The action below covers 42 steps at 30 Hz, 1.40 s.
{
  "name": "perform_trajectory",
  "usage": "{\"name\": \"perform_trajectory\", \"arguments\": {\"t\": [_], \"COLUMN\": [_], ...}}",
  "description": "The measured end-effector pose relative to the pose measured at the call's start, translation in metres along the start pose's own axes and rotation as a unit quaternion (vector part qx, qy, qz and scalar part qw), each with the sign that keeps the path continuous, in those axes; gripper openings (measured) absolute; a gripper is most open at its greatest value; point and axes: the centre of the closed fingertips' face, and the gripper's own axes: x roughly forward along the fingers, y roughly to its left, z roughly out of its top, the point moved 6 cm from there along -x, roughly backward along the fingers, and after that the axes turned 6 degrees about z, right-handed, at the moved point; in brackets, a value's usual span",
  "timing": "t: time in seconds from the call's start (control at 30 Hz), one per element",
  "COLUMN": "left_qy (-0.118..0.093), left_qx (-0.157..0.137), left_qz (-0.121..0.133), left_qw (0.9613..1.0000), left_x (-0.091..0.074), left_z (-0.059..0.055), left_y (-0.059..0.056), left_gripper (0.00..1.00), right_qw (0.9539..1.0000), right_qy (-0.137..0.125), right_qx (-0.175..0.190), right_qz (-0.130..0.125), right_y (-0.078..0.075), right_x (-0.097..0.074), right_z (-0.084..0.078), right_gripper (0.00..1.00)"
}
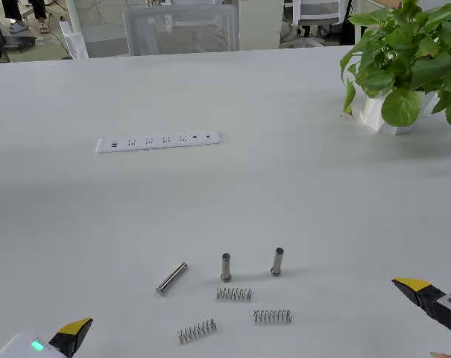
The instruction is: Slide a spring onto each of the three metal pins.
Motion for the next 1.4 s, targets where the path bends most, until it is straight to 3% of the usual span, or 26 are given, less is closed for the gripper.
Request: {"name": "perform_trajectory", "arguments": {"t": [0.37,0.7,1.13,1.4], "left_qy": [-0.007,-0.001,-0.012,-0.004], "left_qx": [-0.007,0.0,-0.012,0.024], "left_qz": [-0.003,-0.005,0.008,-0.009], "left_qw": [0.9999,1.0,0.9998,0.9997], "left_x": [0.0,0.001,0.003,0.017], "left_z": [0.002,0.0,0.005,0.015], "left_y": [-0.001,-0.002,0.005,0.009], "left_gripper": [0.99,0.99,0.99,0.99], "right_qw": [0.9999,0.9998,0.9999,0.9998], "right_qy": [-0.011,-0.013,-0.011,-0.01], "right_qx": [0.008,0.01,0.012,0.015], "right_qz": [-0.006,-0.006,-0.001,0.001], "right_y": [-0.002,-0.001,0.0,0.0], "right_x": [-0.002,-0.001,0.0,0.0], "right_z": [0.002,0.002,0.002,0.002], "right_gripper": [0.99,0.99,0.99,0.99]}}
